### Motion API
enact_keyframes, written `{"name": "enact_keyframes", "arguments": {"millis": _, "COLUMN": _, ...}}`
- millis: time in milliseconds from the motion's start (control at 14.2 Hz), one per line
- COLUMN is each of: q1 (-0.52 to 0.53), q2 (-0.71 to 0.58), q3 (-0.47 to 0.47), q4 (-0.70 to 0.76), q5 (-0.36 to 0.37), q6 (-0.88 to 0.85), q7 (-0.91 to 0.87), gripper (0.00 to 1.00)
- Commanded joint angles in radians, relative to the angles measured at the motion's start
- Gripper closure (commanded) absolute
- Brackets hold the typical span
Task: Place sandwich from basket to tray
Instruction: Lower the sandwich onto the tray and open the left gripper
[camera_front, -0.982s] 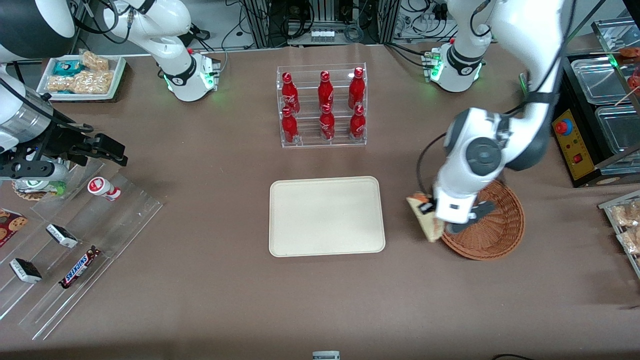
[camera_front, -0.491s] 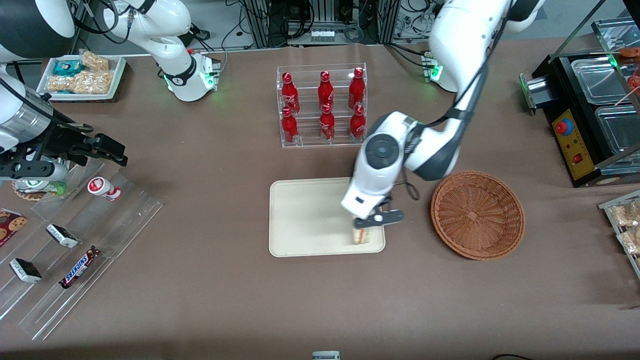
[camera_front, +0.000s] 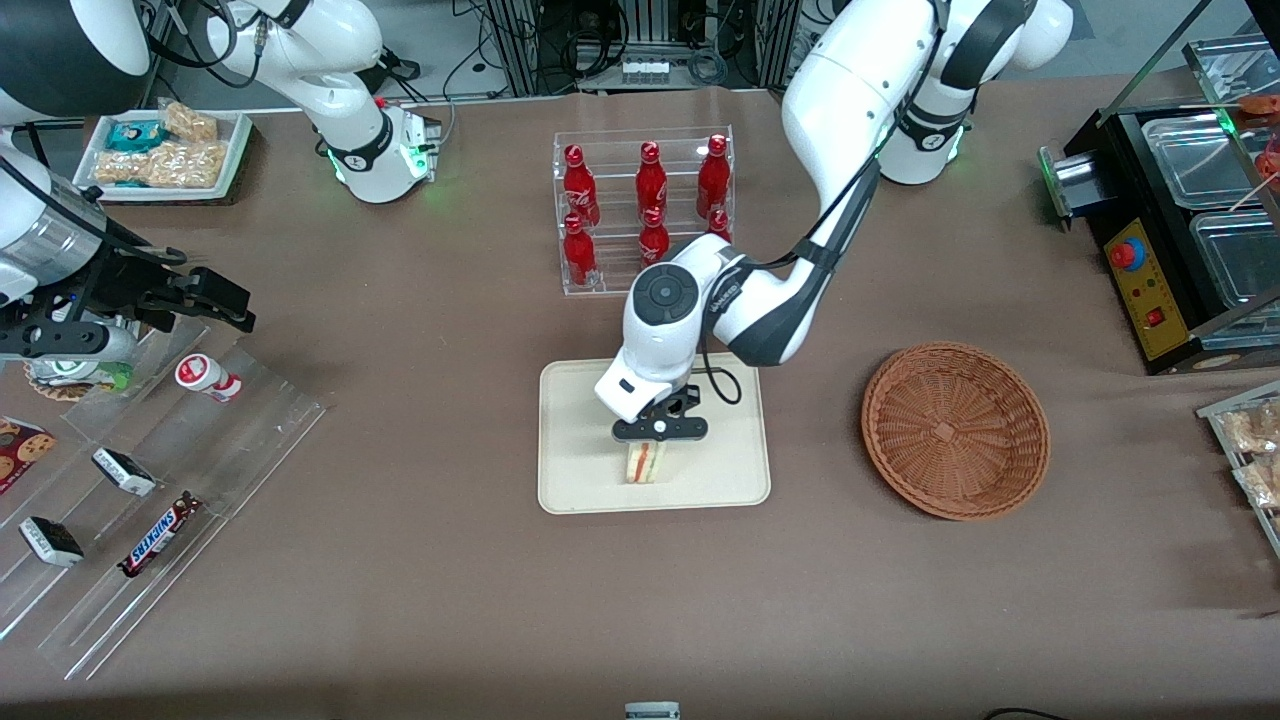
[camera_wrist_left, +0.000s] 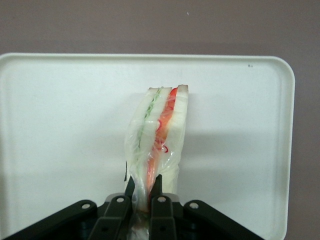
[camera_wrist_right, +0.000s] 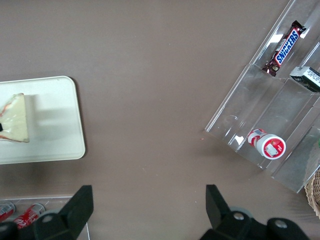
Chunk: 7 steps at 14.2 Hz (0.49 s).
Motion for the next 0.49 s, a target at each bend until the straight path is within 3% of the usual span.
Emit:
{"name": "enact_keyframes", "arguments": {"millis": 0, "q1": -0.028, "q2": 0.014, "q3": 0.022, "q4": 0.032, "q5": 0.015, "q6": -0.010, "q7": -0.101, "gripper": 0.97}}
{"name": "enact_keyframes", "arguments": {"millis": 421, "q1": -0.029, "q2": 0.007, "q3": 0.022, "q4": 0.024, "q5": 0.050, "q6": -0.076, "q7": -0.151, "gripper": 0.93}}
